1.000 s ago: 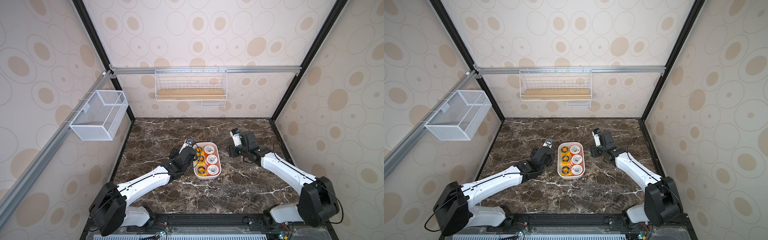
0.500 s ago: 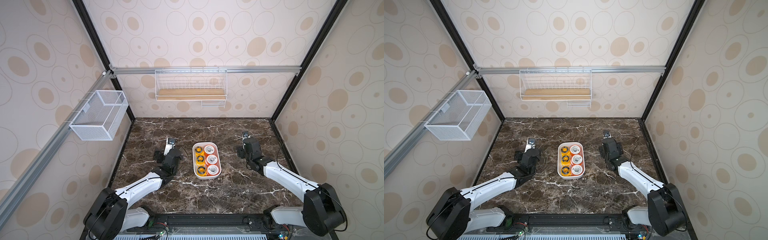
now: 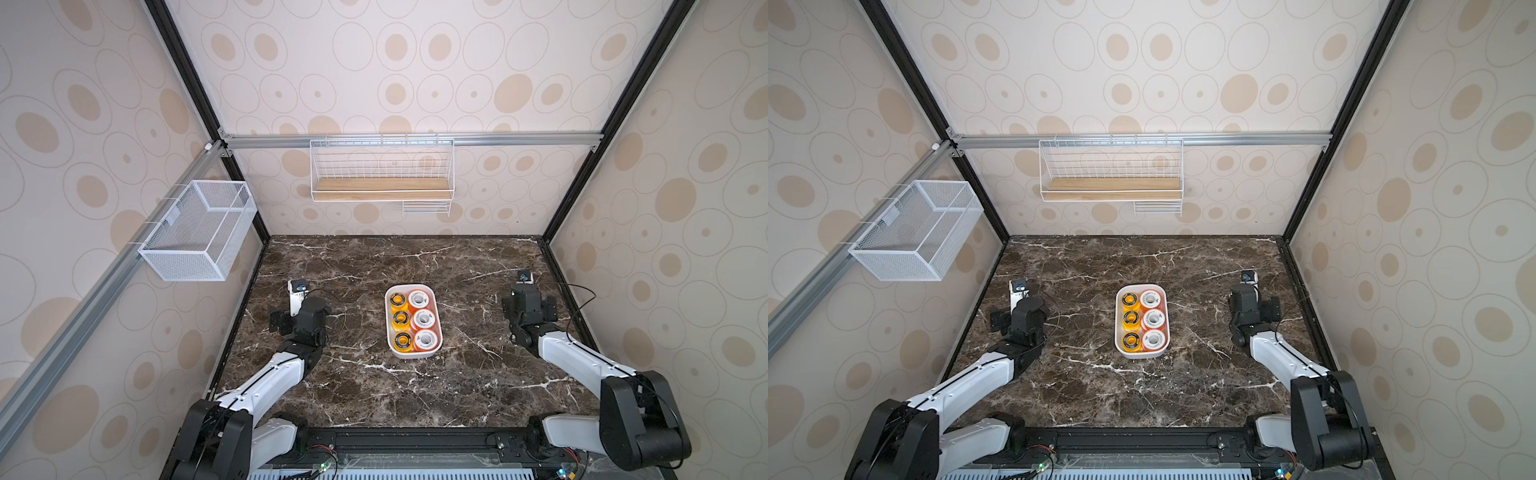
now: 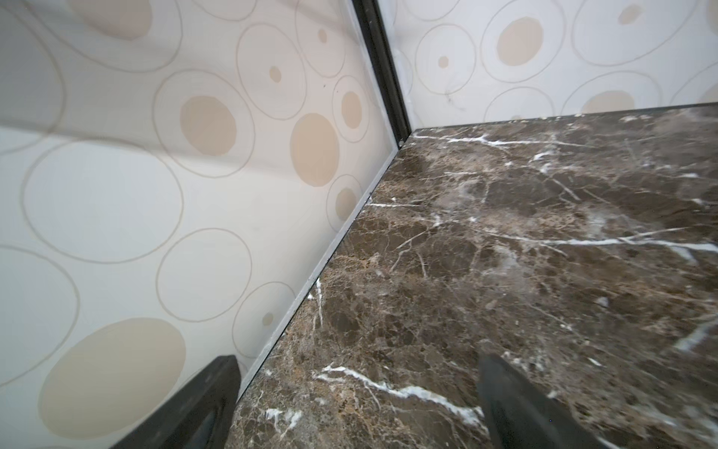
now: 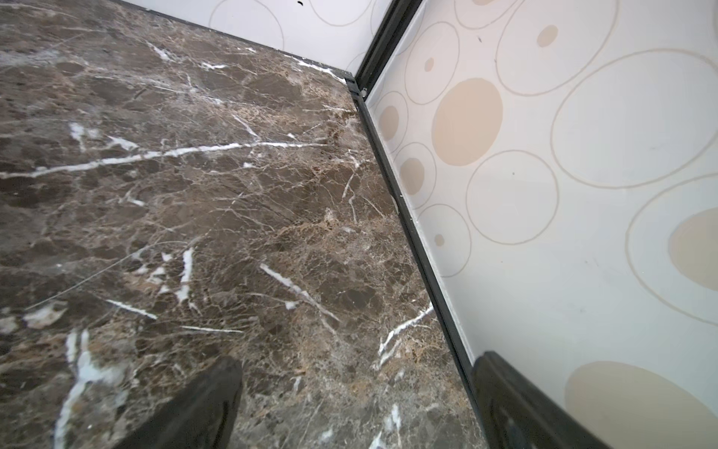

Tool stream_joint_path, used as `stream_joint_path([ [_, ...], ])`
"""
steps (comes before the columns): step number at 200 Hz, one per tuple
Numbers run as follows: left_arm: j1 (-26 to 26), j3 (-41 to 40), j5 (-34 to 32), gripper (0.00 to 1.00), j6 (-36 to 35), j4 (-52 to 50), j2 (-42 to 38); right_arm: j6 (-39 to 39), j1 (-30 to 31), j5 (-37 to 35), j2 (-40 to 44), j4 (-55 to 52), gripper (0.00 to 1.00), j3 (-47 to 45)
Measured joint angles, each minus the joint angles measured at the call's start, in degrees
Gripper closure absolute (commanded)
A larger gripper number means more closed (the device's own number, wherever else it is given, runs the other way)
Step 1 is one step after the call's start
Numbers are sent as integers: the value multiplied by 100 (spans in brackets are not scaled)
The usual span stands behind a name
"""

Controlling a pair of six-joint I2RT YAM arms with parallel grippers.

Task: Put the sealing tape into the storage box
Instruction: Reset both arms

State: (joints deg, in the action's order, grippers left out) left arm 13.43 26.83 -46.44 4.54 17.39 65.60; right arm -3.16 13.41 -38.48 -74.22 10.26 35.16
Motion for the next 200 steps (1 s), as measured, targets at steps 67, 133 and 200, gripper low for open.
stream_joint_path([
  [67,-632,-348,1818,1,-310,1211,863,-179,-977,1167,-179,966,0,-566],
  [133,-1257,-437,3668,1,-269,1969,1141,50,-1115,2094,-715,2356,0,-931],
  [200,-1370,-610,4304,1,-422,3029,1856,243,-1220,2859,-1222,3204,0,-1051],
])
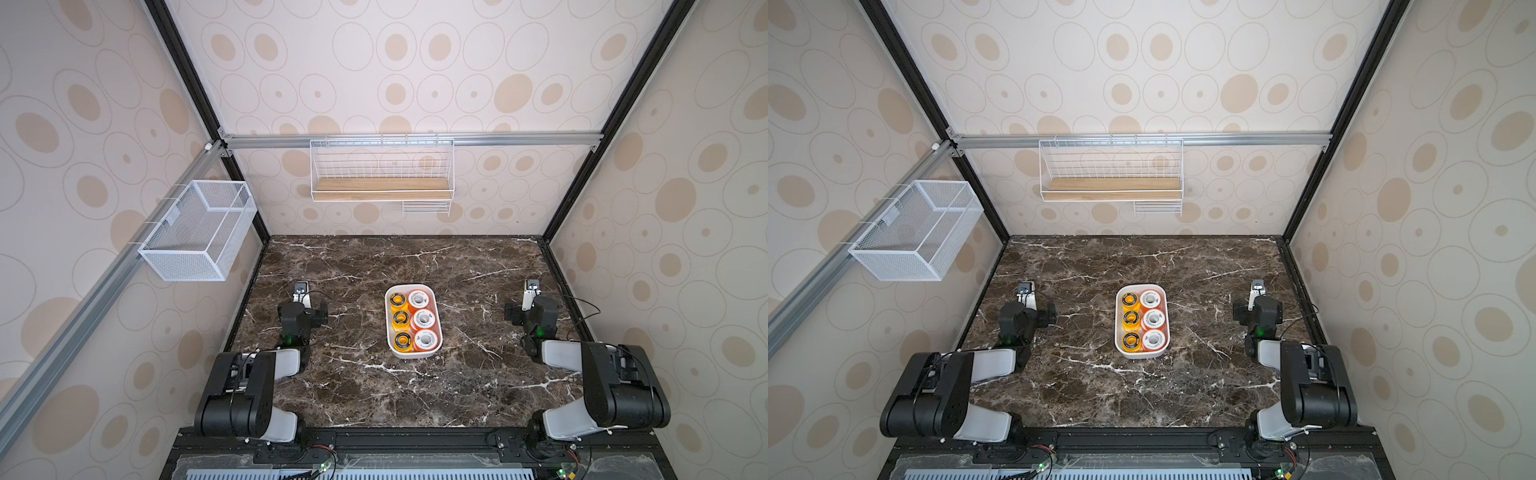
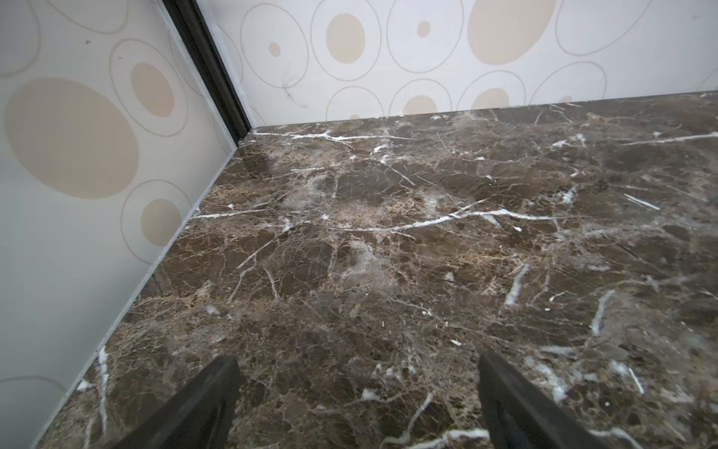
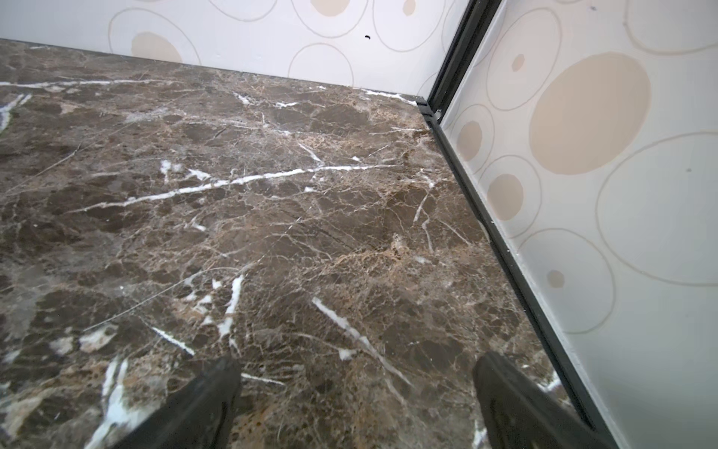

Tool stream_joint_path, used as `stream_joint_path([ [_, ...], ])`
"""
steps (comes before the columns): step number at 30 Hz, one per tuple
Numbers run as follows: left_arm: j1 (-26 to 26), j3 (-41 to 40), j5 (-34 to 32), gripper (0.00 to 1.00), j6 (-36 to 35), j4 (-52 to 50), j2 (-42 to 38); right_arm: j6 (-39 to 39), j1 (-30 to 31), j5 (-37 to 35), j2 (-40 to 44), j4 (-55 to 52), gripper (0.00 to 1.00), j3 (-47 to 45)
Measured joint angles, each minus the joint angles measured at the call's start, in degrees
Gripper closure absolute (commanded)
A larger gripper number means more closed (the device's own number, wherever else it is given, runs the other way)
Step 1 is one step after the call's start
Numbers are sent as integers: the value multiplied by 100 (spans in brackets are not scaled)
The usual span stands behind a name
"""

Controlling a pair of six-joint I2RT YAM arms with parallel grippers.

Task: Put the sealing tape into the storage box
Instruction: Reset both arms

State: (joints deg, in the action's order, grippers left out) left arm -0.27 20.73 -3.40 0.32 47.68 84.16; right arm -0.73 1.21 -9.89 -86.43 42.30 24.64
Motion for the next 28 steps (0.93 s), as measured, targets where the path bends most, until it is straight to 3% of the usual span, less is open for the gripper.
stream_joint_path([
  [6,-37,22,116,1,-15,247,450,61,0,138,-70,90,0,-57],
  [28,-162,195,63,1,37,229,455,79,0,214,-70,186,0,-57],
])
